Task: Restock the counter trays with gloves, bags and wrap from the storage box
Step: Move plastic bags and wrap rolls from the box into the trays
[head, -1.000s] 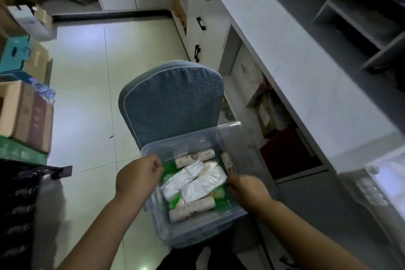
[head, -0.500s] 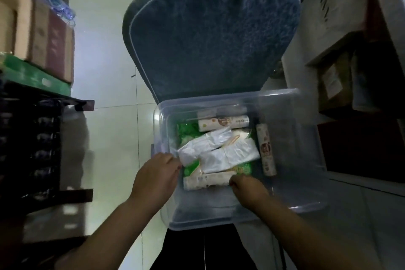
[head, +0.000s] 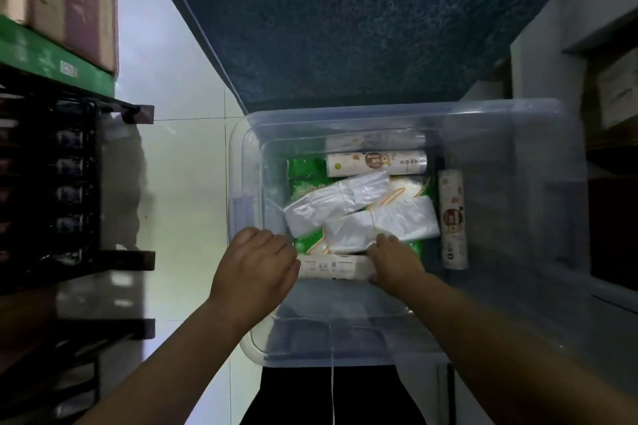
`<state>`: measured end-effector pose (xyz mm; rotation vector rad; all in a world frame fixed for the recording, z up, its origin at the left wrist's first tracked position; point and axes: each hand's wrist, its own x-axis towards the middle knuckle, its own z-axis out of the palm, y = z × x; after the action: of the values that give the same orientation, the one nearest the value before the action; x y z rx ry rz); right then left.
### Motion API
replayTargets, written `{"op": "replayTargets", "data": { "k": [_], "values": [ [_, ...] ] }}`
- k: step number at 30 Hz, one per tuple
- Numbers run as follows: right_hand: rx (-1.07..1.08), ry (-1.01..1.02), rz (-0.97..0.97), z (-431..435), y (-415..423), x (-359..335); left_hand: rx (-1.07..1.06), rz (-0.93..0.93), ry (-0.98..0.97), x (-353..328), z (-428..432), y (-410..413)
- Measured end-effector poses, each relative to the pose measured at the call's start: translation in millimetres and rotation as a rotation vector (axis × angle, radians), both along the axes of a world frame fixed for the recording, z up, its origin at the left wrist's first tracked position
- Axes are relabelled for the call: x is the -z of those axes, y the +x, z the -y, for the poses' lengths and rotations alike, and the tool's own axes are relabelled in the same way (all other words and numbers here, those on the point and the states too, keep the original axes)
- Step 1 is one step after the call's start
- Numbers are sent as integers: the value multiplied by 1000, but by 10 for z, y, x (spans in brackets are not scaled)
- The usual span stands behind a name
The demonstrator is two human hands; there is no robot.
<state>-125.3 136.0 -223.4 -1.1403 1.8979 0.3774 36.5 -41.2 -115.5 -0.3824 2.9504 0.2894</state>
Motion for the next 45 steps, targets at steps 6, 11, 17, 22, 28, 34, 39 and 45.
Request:
{"op": "replayTargets", "data": {
  "k": [6, 11, 17, 22, 28, 34, 39, 45],
  "values": [
    [147, -97, 144, -25, -112, -271, 23, 176, -49, -52, -29, -77],
    [472, -335, 254, -108, -97, -770, -58, 353, 176, -43, -137, -303],
    [676, -563, 356, -238, -224, -1087, -42, 449, 320, 6, -231, -627],
    [1204, -589, -66, -328, -649, -643, -188, 387, 247, 97, -159, -632],
    [969, -58, -372, -431, -665, -44, -312, 339, 200, 214, -69, -594],
    [1066, 102, -198, -537, -542, 131, -406, 329, 216, 256, -50, -618],
    [1158, 138, -119, -572, -510, 12, -381, 302, 198, 185, 0, -635],
    [1405, -59, -59, -525, -680, -516, -338, 287, 234, -168, 8, -727]
  ]
}}
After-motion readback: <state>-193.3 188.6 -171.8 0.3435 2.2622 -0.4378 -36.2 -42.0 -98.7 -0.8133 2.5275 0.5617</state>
